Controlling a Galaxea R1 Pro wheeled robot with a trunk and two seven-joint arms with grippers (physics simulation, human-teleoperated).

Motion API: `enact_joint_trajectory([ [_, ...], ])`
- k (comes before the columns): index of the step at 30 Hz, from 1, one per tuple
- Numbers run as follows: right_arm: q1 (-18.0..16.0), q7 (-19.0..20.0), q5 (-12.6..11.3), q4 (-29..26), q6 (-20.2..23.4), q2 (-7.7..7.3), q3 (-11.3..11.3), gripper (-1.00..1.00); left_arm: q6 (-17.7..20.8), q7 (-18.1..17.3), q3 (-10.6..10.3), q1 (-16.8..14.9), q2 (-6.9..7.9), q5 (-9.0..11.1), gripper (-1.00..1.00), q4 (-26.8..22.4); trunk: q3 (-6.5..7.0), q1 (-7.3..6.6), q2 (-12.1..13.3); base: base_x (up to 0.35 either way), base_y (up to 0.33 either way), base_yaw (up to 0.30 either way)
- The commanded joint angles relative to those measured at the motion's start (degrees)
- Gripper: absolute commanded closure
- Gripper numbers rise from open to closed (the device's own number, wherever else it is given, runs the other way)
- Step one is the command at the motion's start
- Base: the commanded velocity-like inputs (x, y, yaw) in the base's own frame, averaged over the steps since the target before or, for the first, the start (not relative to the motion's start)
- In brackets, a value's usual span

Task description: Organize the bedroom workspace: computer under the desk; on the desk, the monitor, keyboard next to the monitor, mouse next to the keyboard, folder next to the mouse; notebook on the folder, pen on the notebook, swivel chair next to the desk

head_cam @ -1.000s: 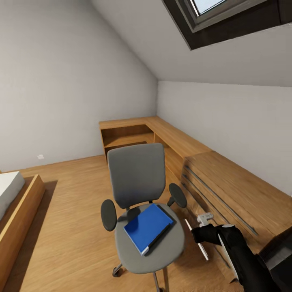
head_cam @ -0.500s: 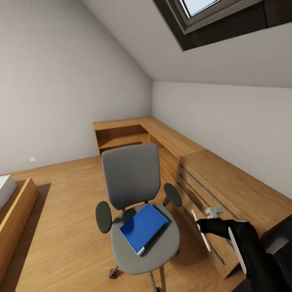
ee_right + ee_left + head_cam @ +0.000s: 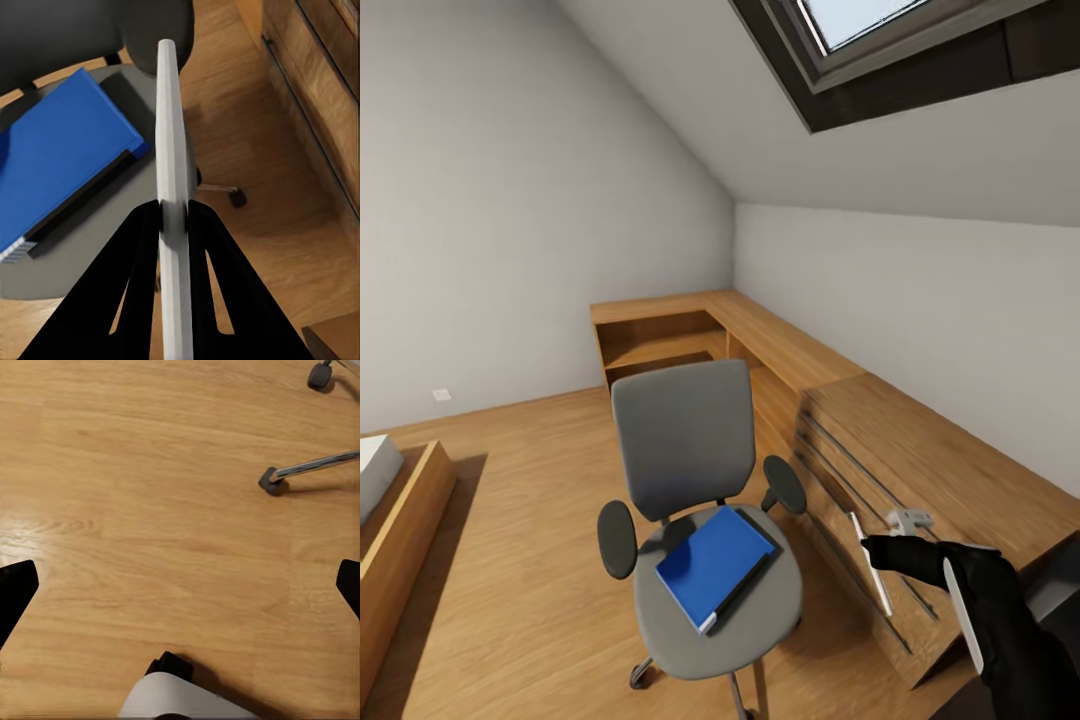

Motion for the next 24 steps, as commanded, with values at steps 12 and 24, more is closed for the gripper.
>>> enact_joint_trajectory([
  [12, 0.0, 0.6, 0.5, -0.1, 0.1, 0.03, -0.7, 1.00, 0.0, -0.5, 0.1, 0.0, -0.07, 0.6, -1.00, 0.8, 2.11, -2.64, 4.8, 0.000, 0.000, 0.000],
  [24, -0.1, 0.6, 0.5, -0.1, -0.3, 0.07, -0.8, 1.00, 0.0, -0.5, 0.1, 0.0, -0.03, 0.6, -1.00, 1.4, 4.57, -5.27, 9.6, 0.000, 0.000, -0.103],
])
